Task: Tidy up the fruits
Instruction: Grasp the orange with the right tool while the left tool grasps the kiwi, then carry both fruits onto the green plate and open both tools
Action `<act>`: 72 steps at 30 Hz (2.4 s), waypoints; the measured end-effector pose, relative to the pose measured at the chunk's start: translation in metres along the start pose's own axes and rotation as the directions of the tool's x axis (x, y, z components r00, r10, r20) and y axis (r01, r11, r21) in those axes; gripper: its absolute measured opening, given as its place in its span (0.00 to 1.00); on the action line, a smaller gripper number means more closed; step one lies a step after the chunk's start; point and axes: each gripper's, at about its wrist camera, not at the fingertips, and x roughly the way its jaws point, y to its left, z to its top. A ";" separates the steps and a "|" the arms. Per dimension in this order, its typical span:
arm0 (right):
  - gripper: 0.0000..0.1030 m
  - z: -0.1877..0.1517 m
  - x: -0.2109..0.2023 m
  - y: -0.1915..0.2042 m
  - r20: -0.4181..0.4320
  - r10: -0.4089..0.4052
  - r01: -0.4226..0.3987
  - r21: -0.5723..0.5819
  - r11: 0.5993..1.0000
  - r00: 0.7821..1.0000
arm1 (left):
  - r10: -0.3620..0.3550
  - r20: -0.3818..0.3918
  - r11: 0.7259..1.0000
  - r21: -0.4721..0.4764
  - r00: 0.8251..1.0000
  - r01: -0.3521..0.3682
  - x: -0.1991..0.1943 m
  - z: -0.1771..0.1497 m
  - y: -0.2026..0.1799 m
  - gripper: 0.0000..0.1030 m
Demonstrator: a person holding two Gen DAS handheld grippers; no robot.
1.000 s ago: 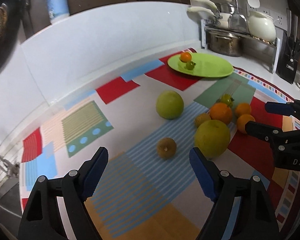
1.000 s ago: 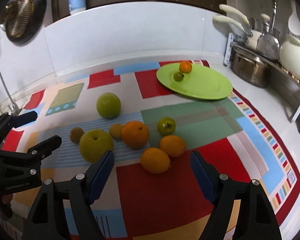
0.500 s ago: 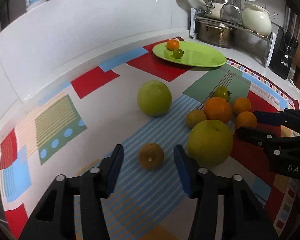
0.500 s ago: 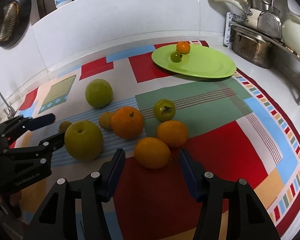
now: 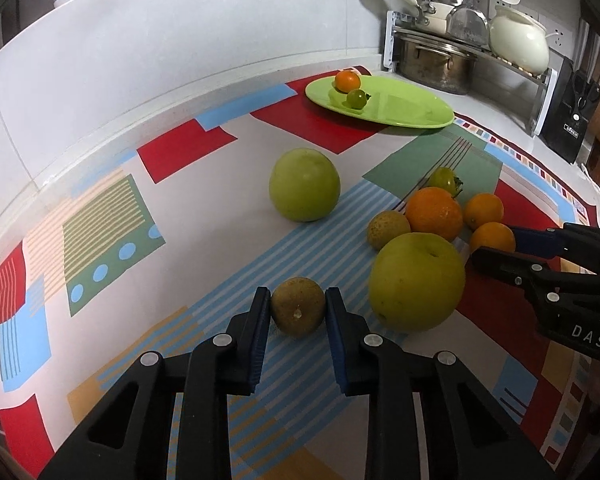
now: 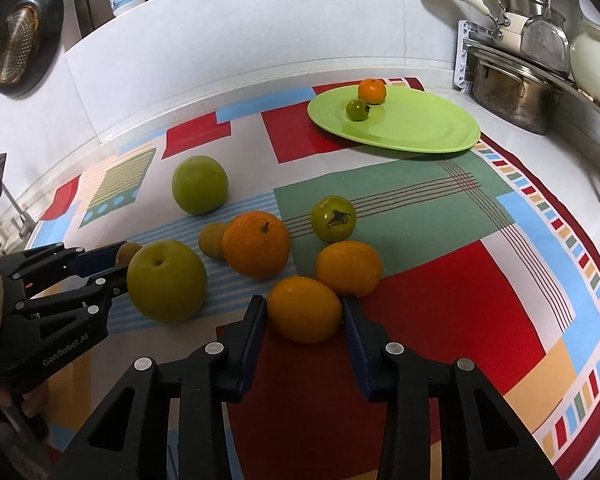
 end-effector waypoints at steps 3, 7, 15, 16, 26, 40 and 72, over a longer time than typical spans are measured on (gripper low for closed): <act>0.38 0.000 -0.005 0.001 0.010 0.004 -0.004 -0.005 1.000 1.000 | 0.013 0.014 1.000 -0.007 1.000 -0.012 -0.006 0.001 -0.001 0.27; 0.38 0.002 -0.015 0.003 0.037 0.007 -0.006 -0.020 1.000 0.999 | 0.033 0.038 0.999 -0.012 0.999 -0.032 -0.017 0.002 -0.002 0.27; 0.38 0.007 -0.040 0.006 0.102 0.037 -0.031 -0.059 0.998 0.994 | 0.050 0.090 0.998 -0.045 0.995 -0.046 -0.045 0.007 -0.011 0.27; 0.38 0.008 -0.044 0.005 0.112 0.043 -0.036 -0.063 0.997 0.993 | 0.050 0.097 0.998 -0.053 0.994 -0.045 -0.048 0.009 -0.012 0.27; 0.38 0.018 -0.073 -0.009 0.193 0.070 -0.052 -0.093 0.994 0.979 | 0.041 0.165 0.996 -0.087 0.985 -0.027 -0.071 0.031 -0.036 0.27; 0.38 0.060 -0.095 -0.055 0.277 0.080 -0.046 -0.128 0.991 0.958 | 0.017 0.268 0.998 -0.068 0.963 0.002 -0.080 0.099 -0.077 0.27; 0.38 0.199 0.001 -0.140 0.288 0.083 -0.053 -0.111 0.992 0.954 | -0.035 0.119 0.998 -0.046 0.992 0.040 0.062 0.249 -0.089 0.27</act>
